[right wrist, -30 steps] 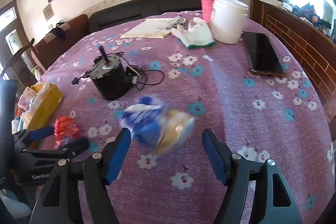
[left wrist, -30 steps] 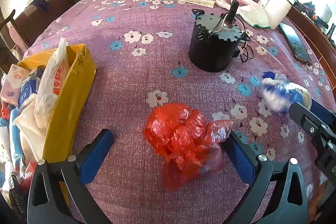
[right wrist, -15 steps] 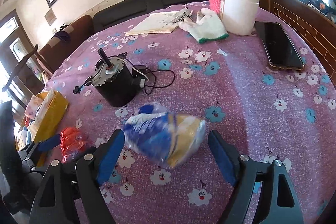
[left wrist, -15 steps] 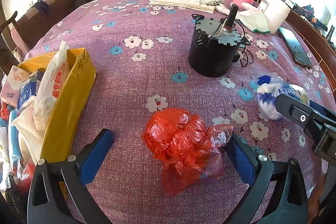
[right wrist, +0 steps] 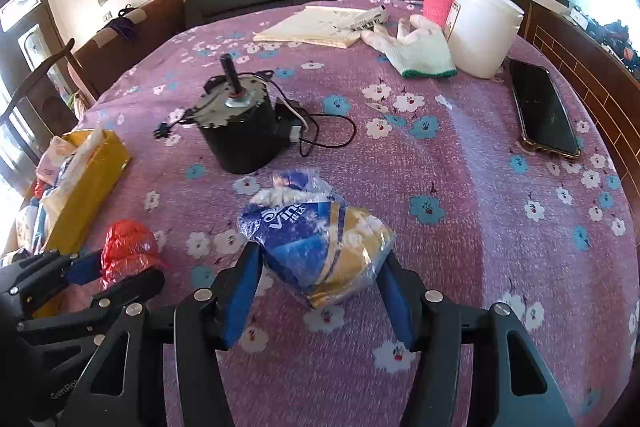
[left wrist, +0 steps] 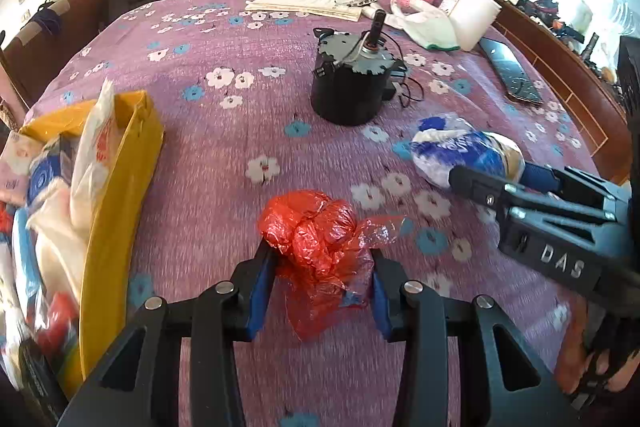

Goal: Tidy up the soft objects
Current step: 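Lift both held bags and carry them over the yellow tray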

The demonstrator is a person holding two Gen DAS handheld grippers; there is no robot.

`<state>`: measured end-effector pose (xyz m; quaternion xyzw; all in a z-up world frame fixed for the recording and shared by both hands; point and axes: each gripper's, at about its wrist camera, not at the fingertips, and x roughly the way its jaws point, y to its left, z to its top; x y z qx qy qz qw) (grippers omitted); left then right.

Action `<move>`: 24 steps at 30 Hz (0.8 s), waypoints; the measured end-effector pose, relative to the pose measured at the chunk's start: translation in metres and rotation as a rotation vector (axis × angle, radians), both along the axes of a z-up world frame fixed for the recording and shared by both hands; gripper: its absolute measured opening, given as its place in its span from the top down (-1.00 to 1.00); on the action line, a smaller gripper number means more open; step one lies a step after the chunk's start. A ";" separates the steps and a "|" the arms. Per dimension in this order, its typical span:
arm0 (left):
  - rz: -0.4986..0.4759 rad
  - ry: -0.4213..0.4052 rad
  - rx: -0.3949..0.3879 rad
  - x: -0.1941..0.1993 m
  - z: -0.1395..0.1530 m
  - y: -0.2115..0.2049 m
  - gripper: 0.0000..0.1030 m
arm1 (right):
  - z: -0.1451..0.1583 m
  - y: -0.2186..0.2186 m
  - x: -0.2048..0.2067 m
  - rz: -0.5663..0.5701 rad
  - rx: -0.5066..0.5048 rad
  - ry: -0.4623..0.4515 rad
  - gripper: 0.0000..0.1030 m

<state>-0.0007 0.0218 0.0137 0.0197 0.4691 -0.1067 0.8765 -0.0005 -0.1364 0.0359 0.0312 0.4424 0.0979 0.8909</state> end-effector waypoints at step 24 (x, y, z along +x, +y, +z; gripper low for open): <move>0.008 -0.167 -0.036 -0.090 0.049 0.039 0.23 | 0.042 0.019 -0.086 0.069 0.007 -0.090 0.01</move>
